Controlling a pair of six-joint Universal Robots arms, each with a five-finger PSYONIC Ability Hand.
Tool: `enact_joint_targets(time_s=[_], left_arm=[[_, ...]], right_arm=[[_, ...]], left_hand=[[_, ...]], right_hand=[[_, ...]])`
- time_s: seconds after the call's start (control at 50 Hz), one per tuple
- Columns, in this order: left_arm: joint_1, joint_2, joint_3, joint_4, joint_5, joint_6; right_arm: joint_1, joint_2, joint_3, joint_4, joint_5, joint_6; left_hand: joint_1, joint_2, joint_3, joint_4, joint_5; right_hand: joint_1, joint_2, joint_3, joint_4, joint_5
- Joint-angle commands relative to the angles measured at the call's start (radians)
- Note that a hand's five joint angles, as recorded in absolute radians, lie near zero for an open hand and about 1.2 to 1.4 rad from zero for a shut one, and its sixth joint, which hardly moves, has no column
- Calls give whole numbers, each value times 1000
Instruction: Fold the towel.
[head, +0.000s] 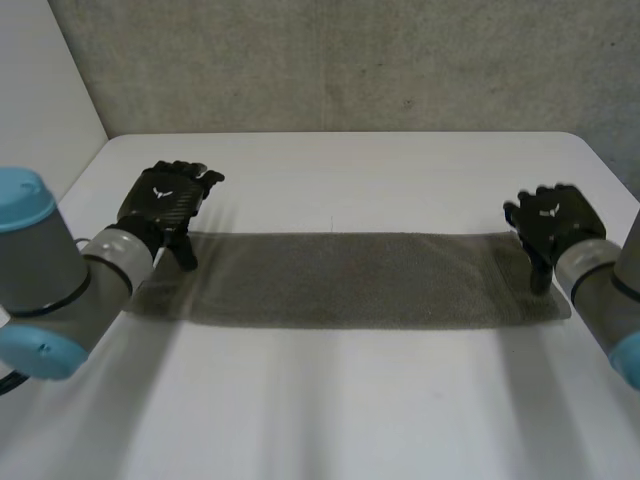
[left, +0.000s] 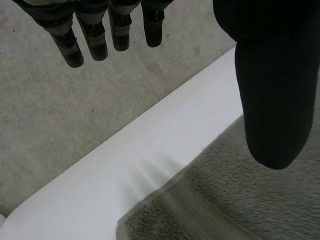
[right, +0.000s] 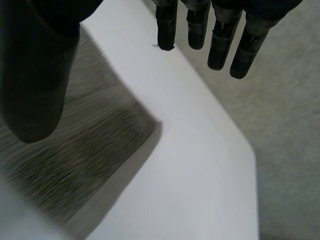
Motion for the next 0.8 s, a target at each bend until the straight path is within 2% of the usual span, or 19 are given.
enact_joint_targets(time_s=[0.02,0.06,0.1,0.18,0.26,0.28,0.3,0.32,0.34,0.48,0.54,0.58,0.7,0.74,0.76,0.78,0.8], left_arm=[[-9,92,-185,118,0,-122],[-4,95,-212,154,0,-152],[-1,101,-255,230,0,-205],[3,114,-299,322,0,-234],[5,114,-311,360,0,-234],[5,114,-315,368,0,-234],[5,114,-318,371,0,-234],[5,114,-318,371,0,-234],[5,114,-318,373,0,-234],[5,114,-319,373,-1,-234],[5,114,-319,373,-3,-233],[7,114,-319,373,-3,-234],[7,115,-319,374,-6,-236],[7,115,-319,374,-6,-236],[7,117,-319,374,-6,-236],[5,115,-319,374,-6,-236],[5,115,-319,374,-6,-236]], right_arm=[[-10,10,97,-3,-13,8],[-22,16,111,-12,-26,9],[-64,45,127,-46,-90,12],[-93,95,123,-101,-159,20],[-110,129,109,-106,-157,23],[-128,141,105,-109,-161,22],[-142,154,94,-112,-156,20],[-142,154,94,-112,-156,20],[-156,167,76,-112,-142,20],[-216,168,43,-107,-52,-15],[-237,166,29,-107,-7,-94],[-268,140,32,-115,31,-194],[-272,45,16,-161,59,-253],[-195,8,-18,-208,60,-239],[-194,8,-18,-208,60,-239],[-101,-9,-44,-228,59,-229],[-101,-9,-44,-228,59,-229]], left_hand=[[4,5,6,8,-27],[4,5,6,8,-27],[5,6,7,9,-26],[5,6,7,9,-26],[5,6,7,9,-26],[5,6,7,9,-26],[5,6,7,9,-26],[5,6,7,9,-26],[5,6,7,9,-26],[5,6,7,9,-26],[5,6,7,9,-26],[5,6,7,9,-26],[5,6,7,9,-26],[5,6,7,9,-26],[5,6,7,9,-26],[5,6,7,9,-26],[5,6,7,9,-26]], right_hand=[[126,116,111,100,122],[144,134,129,118,140],[225,216,211,200,221],[343,333,328,318,339],[475,466,461,450,471],[606,596,592,581,602],[875,865,860,850,871],[878,868,863,852,874],[1159,1149,1144,1133,1154],[1161,1152,1147,1136,1157],[1161,1152,1147,1136,1157],[1161,1152,1147,1136,1157],[1161,1152,1147,1136,1157],[1161,1152,1147,1136,1157],[1161,1152,1147,1136,1157],[1161,1152,1147,1136,1157],[1161,1152,1147,1136,1157]])
